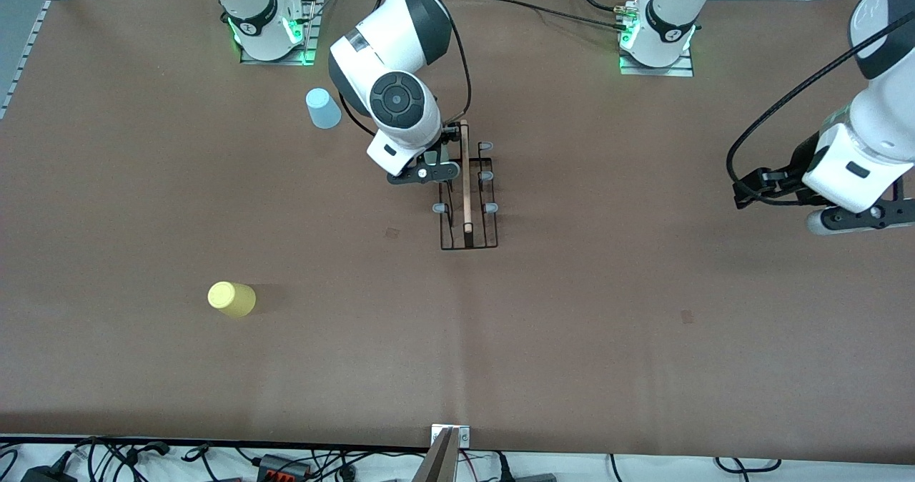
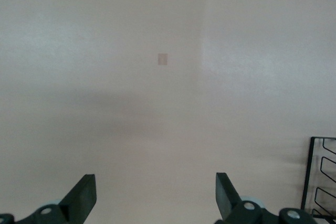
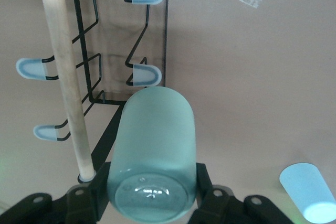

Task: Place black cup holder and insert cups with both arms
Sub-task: 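Move the teal cup over the rack peg with the right gripper, then lower the teal cup onto the peg and open the right gripper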

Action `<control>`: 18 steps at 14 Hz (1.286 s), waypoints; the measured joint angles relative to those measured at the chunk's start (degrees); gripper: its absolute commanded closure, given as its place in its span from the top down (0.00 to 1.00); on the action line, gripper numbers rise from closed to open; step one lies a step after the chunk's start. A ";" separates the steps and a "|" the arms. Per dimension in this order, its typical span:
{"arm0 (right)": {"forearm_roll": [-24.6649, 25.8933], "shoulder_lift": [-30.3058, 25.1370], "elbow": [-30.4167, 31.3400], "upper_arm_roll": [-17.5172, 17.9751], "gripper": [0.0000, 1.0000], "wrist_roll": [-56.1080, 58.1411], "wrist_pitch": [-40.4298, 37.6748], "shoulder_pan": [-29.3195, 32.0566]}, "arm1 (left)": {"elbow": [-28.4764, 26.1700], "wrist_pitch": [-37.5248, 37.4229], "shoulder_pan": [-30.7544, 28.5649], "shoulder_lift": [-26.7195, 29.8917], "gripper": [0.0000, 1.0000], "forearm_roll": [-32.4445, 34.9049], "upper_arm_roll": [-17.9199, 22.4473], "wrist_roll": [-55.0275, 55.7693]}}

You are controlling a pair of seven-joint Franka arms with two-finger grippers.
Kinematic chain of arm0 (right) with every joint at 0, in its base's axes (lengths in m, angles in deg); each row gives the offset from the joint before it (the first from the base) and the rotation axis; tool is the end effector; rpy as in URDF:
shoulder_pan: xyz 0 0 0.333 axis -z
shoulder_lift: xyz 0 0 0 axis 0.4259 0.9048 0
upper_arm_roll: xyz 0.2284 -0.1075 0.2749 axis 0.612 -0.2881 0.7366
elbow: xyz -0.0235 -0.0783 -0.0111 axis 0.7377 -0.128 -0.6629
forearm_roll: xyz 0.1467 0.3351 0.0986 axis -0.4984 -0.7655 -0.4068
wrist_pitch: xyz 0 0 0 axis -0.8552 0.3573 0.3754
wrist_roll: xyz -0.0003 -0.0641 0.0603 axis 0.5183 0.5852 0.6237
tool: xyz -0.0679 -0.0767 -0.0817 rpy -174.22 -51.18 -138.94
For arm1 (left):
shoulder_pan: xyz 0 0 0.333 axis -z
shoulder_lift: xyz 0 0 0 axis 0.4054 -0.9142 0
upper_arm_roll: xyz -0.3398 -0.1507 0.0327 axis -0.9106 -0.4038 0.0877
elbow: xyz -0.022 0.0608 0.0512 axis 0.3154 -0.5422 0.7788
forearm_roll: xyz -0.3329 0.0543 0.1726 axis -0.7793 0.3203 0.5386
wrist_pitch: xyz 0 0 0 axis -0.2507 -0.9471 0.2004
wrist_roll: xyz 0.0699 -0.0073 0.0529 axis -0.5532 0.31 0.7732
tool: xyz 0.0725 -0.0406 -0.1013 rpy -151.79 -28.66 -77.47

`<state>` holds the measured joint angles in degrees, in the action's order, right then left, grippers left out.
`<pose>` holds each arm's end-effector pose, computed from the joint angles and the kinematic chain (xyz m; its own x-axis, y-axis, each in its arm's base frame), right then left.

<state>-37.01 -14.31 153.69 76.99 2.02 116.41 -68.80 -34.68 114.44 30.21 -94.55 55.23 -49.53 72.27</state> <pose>0.4794 0.4751 0.3985 0.9371 0.1138 -0.3299 0.1010 -0.9933 -0.0557 0.6062 -0.0453 0.6042 0.9892 0.1464 0.0117 0.1467 -0.9888 -0.0282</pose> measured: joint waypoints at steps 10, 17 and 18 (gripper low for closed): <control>-1.23 3.87 0.00 0.00 0.31 0.00 1.77 -0.95 | -7.35 7.29 -1.56 3.40 1.00 -0.67 -0.72 0.10; -1.39 4.50 -0.28 -0.13 1.00 -0.50 3.39 -1.33 | -7.31 7.53 -1.56 4.00 1.00 -0.67 -1.09 0.09; -1.39 4.26 -0.64 -0.50 1.00 -1.22 3.48 -1.28 | -7.27 7.53 -1.66 4.05 1.00 -0.67 -1.08 0.09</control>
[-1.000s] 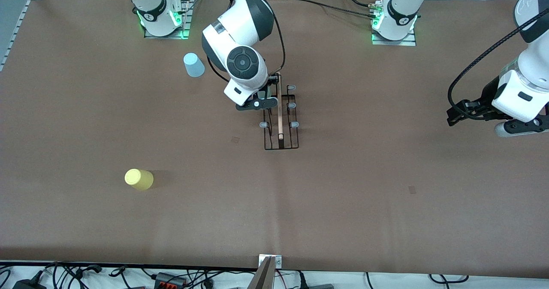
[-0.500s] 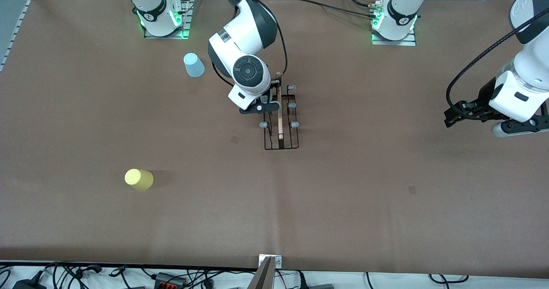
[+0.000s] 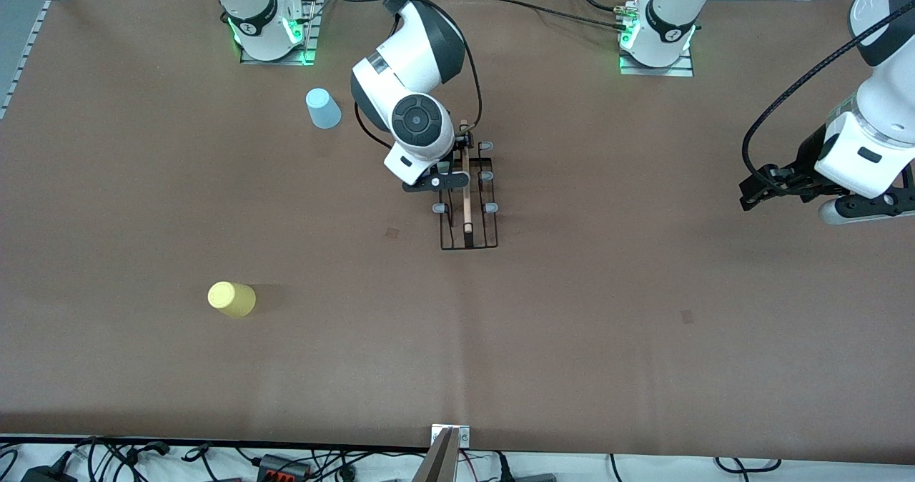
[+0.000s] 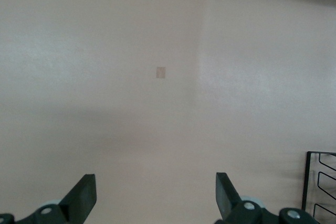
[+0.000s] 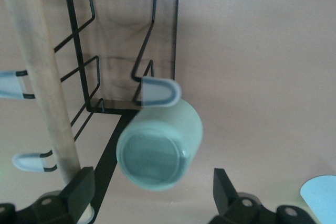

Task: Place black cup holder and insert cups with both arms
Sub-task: 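Lower the teal cup onto the peg and open the right gripper, then move the right gripper to the yellow cup and grasp it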

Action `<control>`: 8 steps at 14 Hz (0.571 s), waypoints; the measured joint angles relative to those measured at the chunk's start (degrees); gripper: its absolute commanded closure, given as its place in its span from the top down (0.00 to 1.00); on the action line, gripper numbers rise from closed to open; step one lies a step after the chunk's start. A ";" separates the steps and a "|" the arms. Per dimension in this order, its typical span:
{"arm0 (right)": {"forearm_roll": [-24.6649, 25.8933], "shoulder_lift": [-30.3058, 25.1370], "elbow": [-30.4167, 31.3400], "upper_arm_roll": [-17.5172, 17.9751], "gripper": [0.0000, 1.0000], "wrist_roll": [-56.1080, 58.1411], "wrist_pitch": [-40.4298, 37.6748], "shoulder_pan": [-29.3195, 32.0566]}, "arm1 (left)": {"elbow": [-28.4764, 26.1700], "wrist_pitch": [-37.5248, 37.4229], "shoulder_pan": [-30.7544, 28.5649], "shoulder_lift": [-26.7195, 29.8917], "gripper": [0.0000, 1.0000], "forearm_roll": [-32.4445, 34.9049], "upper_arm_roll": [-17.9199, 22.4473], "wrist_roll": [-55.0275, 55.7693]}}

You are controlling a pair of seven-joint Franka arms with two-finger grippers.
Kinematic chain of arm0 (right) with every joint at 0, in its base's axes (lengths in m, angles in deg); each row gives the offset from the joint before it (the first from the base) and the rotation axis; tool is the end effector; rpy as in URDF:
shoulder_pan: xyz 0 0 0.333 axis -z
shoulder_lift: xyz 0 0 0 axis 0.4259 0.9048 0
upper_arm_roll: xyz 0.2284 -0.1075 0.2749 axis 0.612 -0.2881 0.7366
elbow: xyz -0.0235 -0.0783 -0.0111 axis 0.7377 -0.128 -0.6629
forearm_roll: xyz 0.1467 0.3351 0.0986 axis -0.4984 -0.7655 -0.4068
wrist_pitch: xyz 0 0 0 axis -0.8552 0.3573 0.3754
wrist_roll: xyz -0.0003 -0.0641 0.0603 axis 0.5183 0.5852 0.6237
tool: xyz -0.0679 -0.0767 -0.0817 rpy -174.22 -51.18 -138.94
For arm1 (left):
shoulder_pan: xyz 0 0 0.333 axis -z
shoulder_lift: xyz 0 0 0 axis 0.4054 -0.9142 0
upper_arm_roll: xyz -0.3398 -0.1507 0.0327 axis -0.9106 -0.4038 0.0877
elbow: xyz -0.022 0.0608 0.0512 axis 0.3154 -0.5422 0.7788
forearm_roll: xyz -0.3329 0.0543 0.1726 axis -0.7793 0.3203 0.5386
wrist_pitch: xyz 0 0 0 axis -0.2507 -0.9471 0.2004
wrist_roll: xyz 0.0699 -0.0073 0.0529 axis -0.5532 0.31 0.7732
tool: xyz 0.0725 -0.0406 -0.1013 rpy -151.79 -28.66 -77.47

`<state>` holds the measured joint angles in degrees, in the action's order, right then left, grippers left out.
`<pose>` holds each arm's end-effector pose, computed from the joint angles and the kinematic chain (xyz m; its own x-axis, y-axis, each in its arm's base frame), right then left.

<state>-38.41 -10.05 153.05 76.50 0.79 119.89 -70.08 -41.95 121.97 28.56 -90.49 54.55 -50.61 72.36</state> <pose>0.4825 0.4934 0.3561 0.9370 0.0849 -0.3389 0.0712 -0.9961 -0.0526 0.5929 -0.0386 0.5993 0.9841 0.1579 0.0814 0.1580 -0.9874 0.0044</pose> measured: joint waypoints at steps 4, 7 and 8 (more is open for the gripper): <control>0.06 -2.64 -2.84 -6.71 1.00 -1.50 -0.53 0.66 | 0.06 0.02 -0.14 0.56 1.00 0.00 -0.02 -0.02; 0.90 -3.46 -2.93 -14.50 1.00 -1.31 -0.86 3.47 | 0.08 0.02 -0.13 0.82 1.00 0.00 -0.04 -0.04; 1.60 -3.27 -2.89 -16.43 1.00 -1.18 -0.85 4.73 | 0.12 0.02 -0.10 0.83 1.00 0.00 -0.06 -0.04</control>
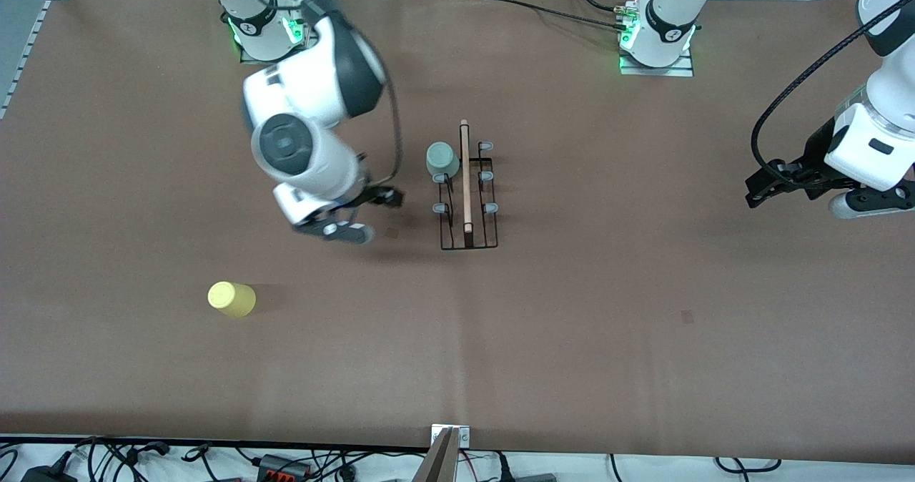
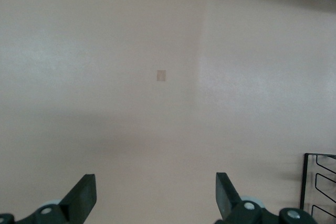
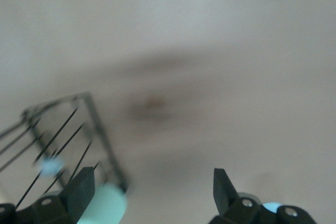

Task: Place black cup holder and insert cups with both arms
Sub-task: 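Move the right gripper to the yellow cup and grasp it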

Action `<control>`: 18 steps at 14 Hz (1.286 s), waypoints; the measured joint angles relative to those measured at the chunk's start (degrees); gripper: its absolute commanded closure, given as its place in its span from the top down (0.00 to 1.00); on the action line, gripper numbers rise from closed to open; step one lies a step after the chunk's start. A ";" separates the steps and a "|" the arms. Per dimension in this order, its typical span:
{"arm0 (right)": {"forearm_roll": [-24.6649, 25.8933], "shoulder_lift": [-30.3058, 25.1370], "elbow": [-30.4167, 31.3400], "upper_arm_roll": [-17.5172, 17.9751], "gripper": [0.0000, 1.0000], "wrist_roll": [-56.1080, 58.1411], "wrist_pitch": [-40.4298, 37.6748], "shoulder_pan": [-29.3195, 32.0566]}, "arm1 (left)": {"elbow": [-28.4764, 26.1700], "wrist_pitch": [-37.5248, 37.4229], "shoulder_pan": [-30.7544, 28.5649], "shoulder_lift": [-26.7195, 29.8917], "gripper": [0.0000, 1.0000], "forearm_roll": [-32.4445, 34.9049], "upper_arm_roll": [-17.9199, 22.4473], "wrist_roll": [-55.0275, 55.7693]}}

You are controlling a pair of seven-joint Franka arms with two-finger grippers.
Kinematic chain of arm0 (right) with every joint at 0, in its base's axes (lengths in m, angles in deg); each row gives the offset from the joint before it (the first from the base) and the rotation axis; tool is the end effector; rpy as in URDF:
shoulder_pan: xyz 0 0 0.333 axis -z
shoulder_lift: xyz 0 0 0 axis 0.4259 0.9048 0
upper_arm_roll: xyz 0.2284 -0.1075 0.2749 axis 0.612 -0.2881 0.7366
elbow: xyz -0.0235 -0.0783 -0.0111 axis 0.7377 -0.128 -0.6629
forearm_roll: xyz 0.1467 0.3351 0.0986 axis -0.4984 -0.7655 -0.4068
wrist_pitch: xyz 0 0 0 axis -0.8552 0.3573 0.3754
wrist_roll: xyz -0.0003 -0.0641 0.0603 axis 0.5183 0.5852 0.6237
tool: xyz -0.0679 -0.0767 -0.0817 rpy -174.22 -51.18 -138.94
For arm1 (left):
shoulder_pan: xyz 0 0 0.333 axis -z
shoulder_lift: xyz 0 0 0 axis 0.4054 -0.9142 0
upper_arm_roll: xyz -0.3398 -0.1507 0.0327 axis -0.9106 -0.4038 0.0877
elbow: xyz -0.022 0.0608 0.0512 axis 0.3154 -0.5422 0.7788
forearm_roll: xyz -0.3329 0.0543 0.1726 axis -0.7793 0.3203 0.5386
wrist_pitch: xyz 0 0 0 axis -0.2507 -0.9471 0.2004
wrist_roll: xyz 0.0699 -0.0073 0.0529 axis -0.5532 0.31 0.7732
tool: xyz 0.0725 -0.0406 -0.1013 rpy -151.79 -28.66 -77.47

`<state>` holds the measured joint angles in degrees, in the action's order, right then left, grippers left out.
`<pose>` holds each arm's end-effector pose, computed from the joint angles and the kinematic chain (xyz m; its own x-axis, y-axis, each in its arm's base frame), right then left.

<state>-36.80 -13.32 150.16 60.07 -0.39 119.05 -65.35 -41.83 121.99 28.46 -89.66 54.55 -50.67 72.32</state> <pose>0.6169 0.3192 0.4262 0.9554 -0.2502 -0.1571 -0.2524 -0.9676 0.0063 0.5892 -0.0379 0.6089 0.9826 0.1580 0.0978 0.1579 -0.9874 0.0084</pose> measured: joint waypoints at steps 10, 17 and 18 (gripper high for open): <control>4.77 8.84 0.24 -2.39 1.00 20.97 12.67 16.28 | 1.35 -0.36 -0.60 0.35 1.00 0.01 -0.67 -2.06; 4.77 12.62 0.24 -2.15 1.00 32.28 19.30 21.21 | 1.61 -0.43 -0.67 0.31 1.00 0.00 -1.47 -3.20; 4.70 12.77 0.22 -1.87 1.00 32.66 19.48 21.37 | 1.60 -0.53 -0.67 0.31 1.00 0.00 -1.61 -3.16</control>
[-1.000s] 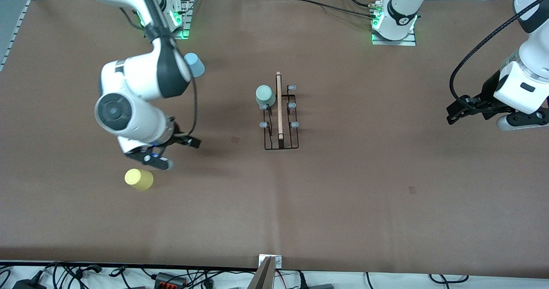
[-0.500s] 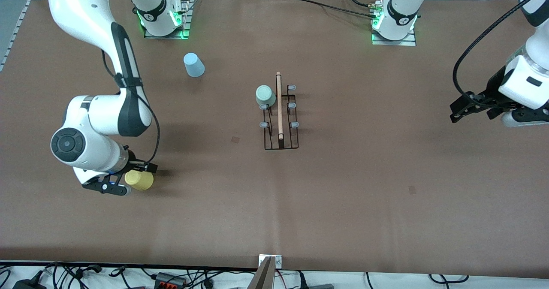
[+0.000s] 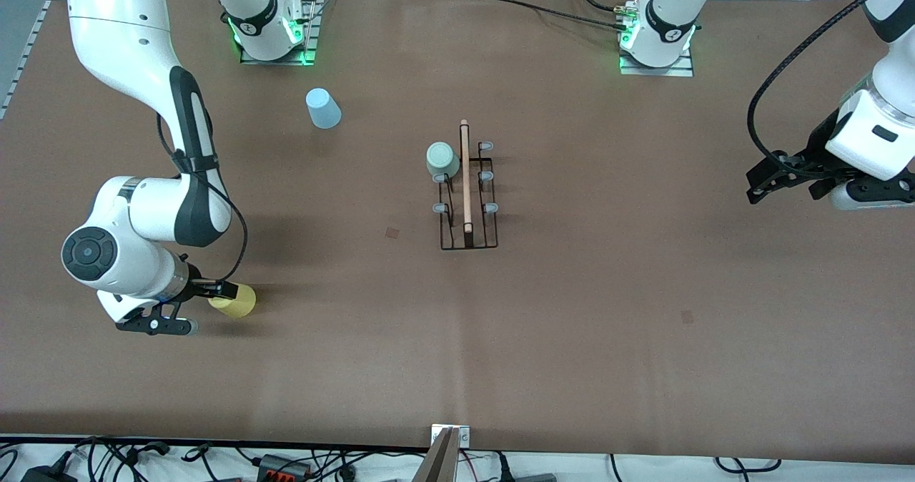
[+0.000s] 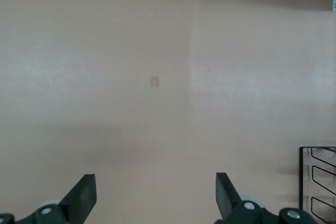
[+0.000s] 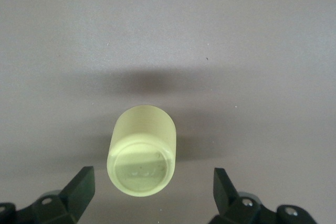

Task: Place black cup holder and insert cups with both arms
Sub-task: 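Move the right gripper to the yellow cup and grasp it, then lift the yellow cup with the right gripper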

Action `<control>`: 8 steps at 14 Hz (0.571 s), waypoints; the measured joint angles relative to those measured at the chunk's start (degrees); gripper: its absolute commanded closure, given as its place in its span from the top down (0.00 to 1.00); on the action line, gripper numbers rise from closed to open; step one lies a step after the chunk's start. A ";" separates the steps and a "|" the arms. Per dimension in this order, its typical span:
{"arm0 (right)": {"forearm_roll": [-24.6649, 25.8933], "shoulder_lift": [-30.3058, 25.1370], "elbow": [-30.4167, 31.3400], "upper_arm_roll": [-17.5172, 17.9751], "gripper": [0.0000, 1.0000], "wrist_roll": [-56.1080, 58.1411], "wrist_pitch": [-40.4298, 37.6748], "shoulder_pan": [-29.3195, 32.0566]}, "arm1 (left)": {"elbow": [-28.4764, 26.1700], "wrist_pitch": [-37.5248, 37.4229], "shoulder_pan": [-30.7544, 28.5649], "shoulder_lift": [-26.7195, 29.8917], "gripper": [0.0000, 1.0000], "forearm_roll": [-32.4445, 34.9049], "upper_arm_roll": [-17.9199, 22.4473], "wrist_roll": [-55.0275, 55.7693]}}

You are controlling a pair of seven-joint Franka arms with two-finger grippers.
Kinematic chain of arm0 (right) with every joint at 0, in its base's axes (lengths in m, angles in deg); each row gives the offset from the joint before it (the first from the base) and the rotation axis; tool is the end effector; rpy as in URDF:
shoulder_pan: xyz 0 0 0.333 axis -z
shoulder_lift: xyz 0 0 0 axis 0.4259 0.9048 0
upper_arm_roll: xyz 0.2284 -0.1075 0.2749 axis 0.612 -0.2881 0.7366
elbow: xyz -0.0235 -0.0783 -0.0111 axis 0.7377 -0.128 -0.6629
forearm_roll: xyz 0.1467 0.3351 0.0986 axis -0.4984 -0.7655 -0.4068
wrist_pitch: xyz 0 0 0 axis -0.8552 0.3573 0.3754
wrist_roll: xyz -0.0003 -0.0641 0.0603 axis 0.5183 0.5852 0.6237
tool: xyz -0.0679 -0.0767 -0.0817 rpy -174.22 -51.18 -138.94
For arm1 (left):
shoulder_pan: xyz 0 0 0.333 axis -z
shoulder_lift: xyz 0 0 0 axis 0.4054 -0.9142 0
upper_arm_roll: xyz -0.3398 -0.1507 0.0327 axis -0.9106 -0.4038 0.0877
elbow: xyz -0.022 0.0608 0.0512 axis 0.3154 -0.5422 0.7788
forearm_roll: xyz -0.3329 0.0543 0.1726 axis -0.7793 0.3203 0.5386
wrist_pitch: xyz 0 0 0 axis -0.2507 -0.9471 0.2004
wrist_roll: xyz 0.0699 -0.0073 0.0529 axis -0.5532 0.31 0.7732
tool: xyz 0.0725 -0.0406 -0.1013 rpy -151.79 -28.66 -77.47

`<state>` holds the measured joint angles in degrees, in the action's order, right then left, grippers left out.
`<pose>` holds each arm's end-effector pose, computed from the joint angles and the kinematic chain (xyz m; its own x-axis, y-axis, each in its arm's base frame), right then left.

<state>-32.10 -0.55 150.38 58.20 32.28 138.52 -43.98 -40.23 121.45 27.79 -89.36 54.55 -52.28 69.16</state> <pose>0.7436 0.0467 0.2985 0.9985 -0.0538 0.0015 -0.0537 -0.9945 0.0903 0.5883 -0.0468 0.6244 0.9888 0.0877 0.1210 0.0873 -0.9961 0.0092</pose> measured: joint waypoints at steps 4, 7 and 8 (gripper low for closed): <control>-3.79 1.34 -0.14 0.34 1.00 5.17 0.19 0.43 | -0.27 -0.52 0.00 -0.43 1.00 -0.02 -0.29 0.46; -5.09 2.34 -0.31 0.38 1.00 7.57 1.14 1.07 | -0.23 -0.52 0.00 -0.76 1.00 -0.01 -0.31 0.45; -5.16 2.48 -0.49 0.42 1.00 7.81 1.44 1.20 | -0.14 -0.55 0.00 -0.75 1.00 -0.02 -0.31 0.45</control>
<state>-37.26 1.93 149.89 58.62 40.09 139.97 -42.78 -40.37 120.91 27.79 -90.10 54.54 -52.60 69.61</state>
